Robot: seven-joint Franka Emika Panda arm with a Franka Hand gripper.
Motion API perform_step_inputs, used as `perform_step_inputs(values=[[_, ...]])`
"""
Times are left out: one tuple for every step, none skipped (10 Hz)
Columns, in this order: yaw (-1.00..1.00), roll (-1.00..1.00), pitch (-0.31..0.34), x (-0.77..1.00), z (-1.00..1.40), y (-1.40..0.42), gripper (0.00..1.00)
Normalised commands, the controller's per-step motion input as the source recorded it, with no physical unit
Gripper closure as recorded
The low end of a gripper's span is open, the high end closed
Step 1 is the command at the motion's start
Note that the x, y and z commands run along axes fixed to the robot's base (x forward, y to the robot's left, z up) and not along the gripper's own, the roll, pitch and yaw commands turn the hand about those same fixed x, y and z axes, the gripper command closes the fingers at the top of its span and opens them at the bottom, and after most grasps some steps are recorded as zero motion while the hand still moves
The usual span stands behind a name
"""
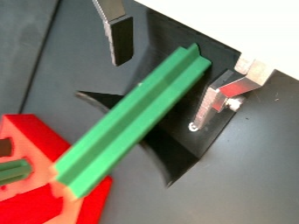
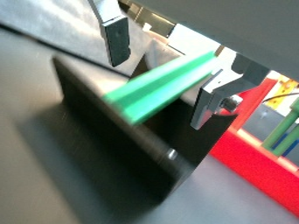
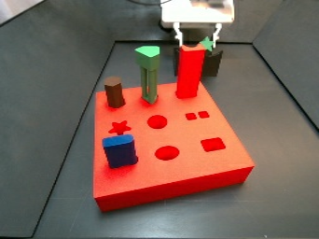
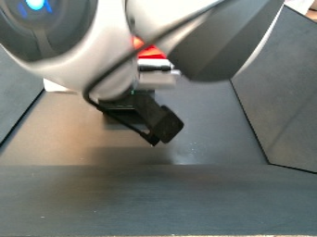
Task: Pick up the star object. Move up. Place the star object on the fixture. Regrasp the star object. Move to above the board. Insert the star object.
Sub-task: Regrasp the star object.
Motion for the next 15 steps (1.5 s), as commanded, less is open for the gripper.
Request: perform_step_inputs(values=[[-0.01, 0.04, 0.043, -0.03, 1.00, 0.00, 0.00], [-0.01, 0.05, 0.046, -0.03, 1.00, 0.00, 0.00], [-0.01, 0.05, 0.056, -0.04, 0.86, 0.00, 0.00], [-0.02, 0.05, 0.061, -0.03, 0.68, 0.00, 0.00], [-0.02, 0.06, 0.065, -0.03, 0.50, 0.00, 0.00], [-0.03, 0.05, 0.061, -0.03, 0.26, 0.00, 0.00], [0.03, 1.00, 0.067, 0.01, 0.86, -1.00, 0.00], [0.03, 1.00, 0.065, 0.01, 0.83, -1.00, 0.00], [0.02, 1.00, 0.054, -0.02, 0.80, -1.00, 0.00], [0.02, 1.00, 0.049, -0.04, 0.78, -1.00, 0.00], [0.02, 1.00, 0.042, -0.05, 0.70, -1.00, 0.00], [0.02, 1.00, 0.041, -0.05, 0.62, -1.00, 0.00], [0.02, 1.00, 0.039, -0.05, 0.47, -1.00, 0.00], [0.02, 1.00, 0.038, -0.04, 0.38, -0.91, 0.00], [0.02, 1.00, 0.035, -0.04, 0.21, -0.63, 0.00]])
